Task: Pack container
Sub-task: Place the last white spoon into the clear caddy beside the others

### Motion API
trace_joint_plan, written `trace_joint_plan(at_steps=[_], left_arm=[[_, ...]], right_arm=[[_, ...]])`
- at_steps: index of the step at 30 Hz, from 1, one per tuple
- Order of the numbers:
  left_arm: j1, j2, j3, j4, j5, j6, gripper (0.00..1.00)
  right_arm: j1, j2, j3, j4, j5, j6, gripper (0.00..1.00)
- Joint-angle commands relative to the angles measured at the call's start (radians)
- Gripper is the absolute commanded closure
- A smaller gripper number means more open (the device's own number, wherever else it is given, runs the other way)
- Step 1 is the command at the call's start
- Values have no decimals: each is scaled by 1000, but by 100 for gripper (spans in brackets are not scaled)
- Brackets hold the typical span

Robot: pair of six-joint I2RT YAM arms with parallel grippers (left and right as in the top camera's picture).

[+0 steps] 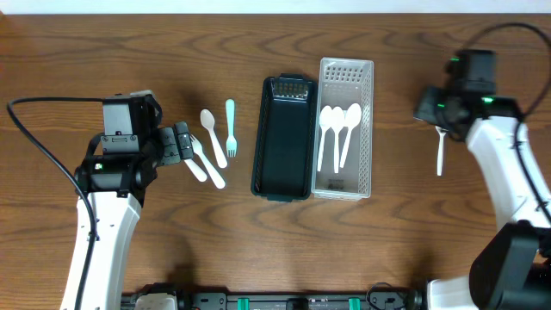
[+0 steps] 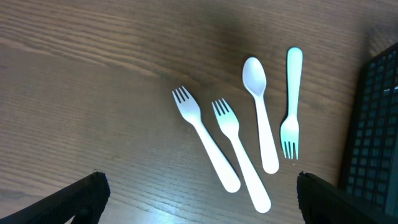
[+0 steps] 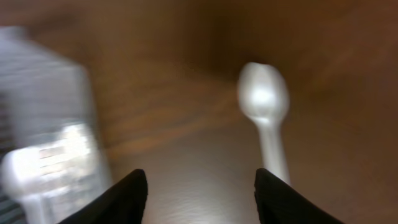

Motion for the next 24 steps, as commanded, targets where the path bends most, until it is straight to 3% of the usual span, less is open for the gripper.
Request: trace_joint_plan(at_steps=[1, 17, 24], left_arm=[[5, 2, 23, -3, -8, 17, 2], [5, 2, 23, -3, -8, 17, 2], [5, 2, 23, -3, -8, 17, 2]], right_arm=[[-80, 66, -8, -11, 34, -35, 44], [-136, 291, -8, 51, 30, -55, 45], [-136, 354, -8, 61, 30, -58, 53]])
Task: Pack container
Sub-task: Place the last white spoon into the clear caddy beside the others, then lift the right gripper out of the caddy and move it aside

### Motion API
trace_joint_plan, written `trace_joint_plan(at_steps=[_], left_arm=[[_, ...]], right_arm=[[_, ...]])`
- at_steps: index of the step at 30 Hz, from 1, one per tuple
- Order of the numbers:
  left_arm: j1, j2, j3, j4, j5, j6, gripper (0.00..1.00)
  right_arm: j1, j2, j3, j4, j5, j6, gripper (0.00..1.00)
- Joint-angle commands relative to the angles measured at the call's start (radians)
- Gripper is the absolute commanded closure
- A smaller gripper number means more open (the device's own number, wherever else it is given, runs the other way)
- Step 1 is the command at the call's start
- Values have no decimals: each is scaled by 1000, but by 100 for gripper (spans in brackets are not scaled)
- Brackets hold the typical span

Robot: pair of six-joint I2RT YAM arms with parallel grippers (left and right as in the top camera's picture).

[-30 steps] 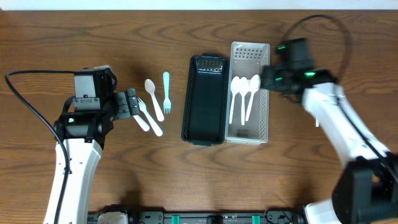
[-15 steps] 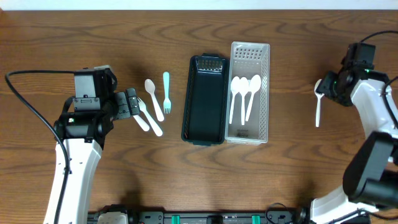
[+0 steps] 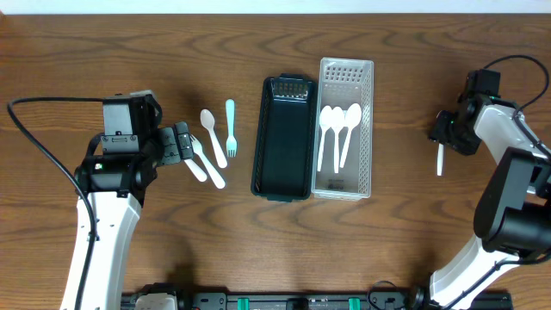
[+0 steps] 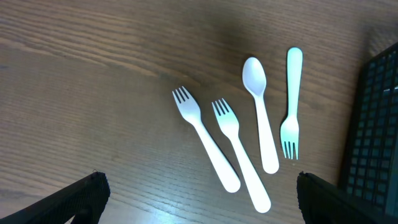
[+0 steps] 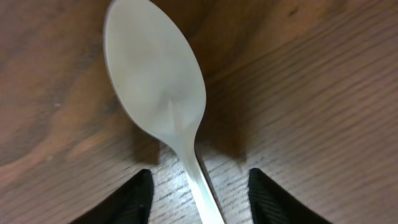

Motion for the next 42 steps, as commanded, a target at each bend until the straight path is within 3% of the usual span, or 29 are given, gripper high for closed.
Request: trace_joint_plan(at_steps=[1, 8, 14, 21, 25, 30, 36, 39, 42], left_arm=[[5, 2, 23, -3, -8, 17, 2], [5, 2, 23, -3, -8, 17, 2], [5, 2, 23, -3, -8, 17, 2], [5, 2, 23, -3, -8, 17, 2], [5, 2, 23, -3, -8, 17, 2], [5, 2, 23, -3, -8, 17, 2], [5, 2, 23, -3, -8, 17, 2], [5, 2, 23, -1, -7, 12, 2], [5, 2, 23, 2, -7, 12, 2]], right_arm=[[-7, 33, -6, 3, 10, -8, 56], [-7, 37, -6, -7, 8, -8, 99], [-3, -23, 14, -87, -25, -8, 99], [77, -321, 62, -115, -248, -3, 99], [194, -457, 62, -83, -259, 59, 99], [371, -441, 42, -85, -235, 115, 99], [494, -276, 19, -61, -130, 158, 98], [516, -204, 19, -22, -189, 123, 75], [525, -187, 19, 8, -272, 67, 61]])
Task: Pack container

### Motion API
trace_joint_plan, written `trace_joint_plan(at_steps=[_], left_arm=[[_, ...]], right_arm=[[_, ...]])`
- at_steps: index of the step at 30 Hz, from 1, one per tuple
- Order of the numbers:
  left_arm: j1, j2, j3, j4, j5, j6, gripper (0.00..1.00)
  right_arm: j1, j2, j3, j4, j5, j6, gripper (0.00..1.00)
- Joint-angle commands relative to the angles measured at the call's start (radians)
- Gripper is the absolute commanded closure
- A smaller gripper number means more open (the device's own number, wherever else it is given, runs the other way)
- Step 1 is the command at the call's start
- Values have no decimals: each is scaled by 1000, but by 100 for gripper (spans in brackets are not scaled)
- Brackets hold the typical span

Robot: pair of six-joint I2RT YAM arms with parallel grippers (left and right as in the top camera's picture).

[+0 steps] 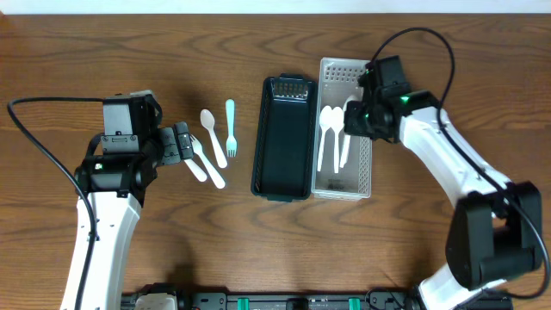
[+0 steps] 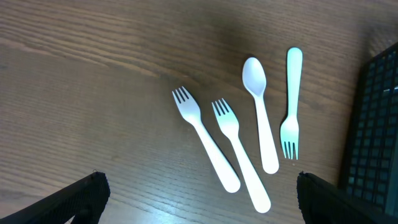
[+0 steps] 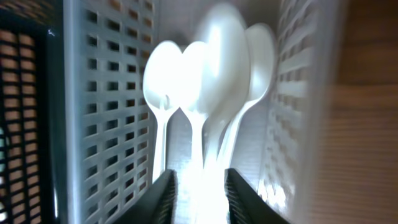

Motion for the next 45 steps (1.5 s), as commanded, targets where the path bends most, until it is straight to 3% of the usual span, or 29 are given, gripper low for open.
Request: trace_joint_plan(at_steps=[1, 7, 13, 19, 22, 26, 27, 28, 29, 34, 39, 45], left_arm=[[5, 2, 23, 1, -7, 12, 2], [5, 2, 23, -5, -2, 6, 2], [4, 5, 23, -40, 111, -14, 2], [5, 84, 23, -146, -108, -383, 2], [4, 162, 23, -135, -109, -446, 2], [4, 252, 23, -55, -30, -428, 1], [4, 269, 23, -38, -26, -430, 4], [4, 285, 25, -30, -27, -445, 16], [5, 306, 27, -23, -27, -481, 20], [4, 410, 33, -7, -15, -647, 20], [4, 508, 33, 66, 80, -638, 19], [5, 587, 33, 102, 84, -637, 15]], right_arm=[[15, -14, 11, 20, -89, -45, 55], [-54, -127, 43, 20, -85, -54, 33], [-250, -219, 43, -51, 147, -64, 20], [-449, -186, 40, -156, 187, -64, 4], [-526, -158, 40, -190, 153, -63, 2], [-584, -145, 40, -220, 142, -63, 1], [-591, -144, 40, -223, 142, -63, 1], [-595, -144, 40, -225, 142, -63, 1], [-595, -144, 40, -226, 142, -63, 1], [-595, -144, 40, -229, 143, -63, 1], [-595, -144, 40, -244, 142, -63, 1], [-595, -144, 40, -262, 142, -63, 1]])
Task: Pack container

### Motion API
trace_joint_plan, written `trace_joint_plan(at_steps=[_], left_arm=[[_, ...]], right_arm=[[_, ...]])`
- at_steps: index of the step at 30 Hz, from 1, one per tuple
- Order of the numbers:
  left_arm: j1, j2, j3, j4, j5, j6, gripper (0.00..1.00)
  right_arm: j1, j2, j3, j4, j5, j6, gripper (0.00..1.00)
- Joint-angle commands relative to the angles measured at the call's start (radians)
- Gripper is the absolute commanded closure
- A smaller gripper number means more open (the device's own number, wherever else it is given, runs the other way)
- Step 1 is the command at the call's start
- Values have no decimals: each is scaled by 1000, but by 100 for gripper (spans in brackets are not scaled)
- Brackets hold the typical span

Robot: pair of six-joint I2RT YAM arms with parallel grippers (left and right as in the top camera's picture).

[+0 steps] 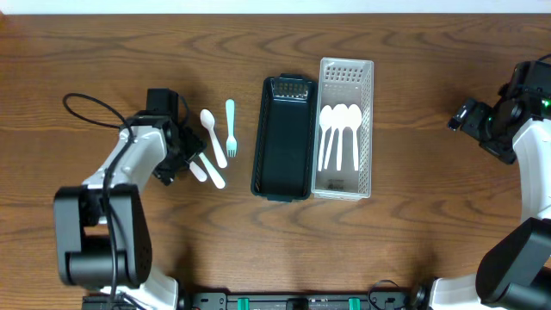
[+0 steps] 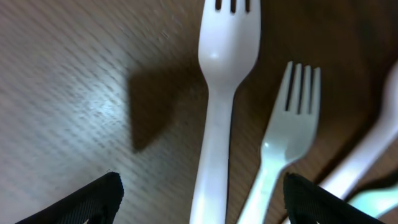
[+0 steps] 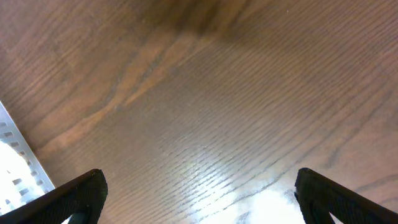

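Observation:
Two white forks (image 1: 205, 171) lie side by side left of the dark tray (image 1: 260, 138). My left gripper (image 1: 178, 160) is down low over them. In the left wrist view it (image 2: 202, 205) is open, and the handles of one fork (image 2: 221, 112) and the other fork (image 2: 283, 149) run between its fingers. A white spoon (image 1: 209, 129) and a teal fork (image 1: 230, 129) lie beside them. Three white spoons (image 1: 340, 133) rest in the white perforated basket (image 1: 370, 103). My right gripper (image 1: 469, 127) is open over bare wood at the far right, empty (image 3: 199, 199).
The dark tray and the white basket stand side by side at the table's centre. The basket's corner (image 3: 12, 155) shows at the left edge of the right wrist view. Brown wood table (image 1: 430, 224) all round.
My right gripper, then over the basket with a spoon, is now open and empty at the far right; three spoons lie in the basket. My left gripper has come down around the two white forks.
First two spoons lay in the basket and one on the table at the right, near my right gripper. Then the gripper stood open around that spoon, then held it over the basket. Now it lies in the basket. My left gripper stayed high until now.

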Motion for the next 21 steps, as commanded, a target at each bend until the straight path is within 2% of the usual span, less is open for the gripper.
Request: trace_joint_plan(at_steps=[1, 7, 10, 21], left_arm=[[4, 30, 24, 12, 14, -19, 15], [5, 35, 24, 33, 14, -11, 16], [4, 35, 24, 31, 14, 4, 22], [30, 34, 24, 12, 14, 68, 22]], right_arm=[[-4, 4, 0, -10, -5, -3, 1], [-4, 4, 0, -25, -5, -3, 1], [-4, 4, 0, -33, -4, -4, 1], [-4, 4, 0, -48, -4, -4, 1]])
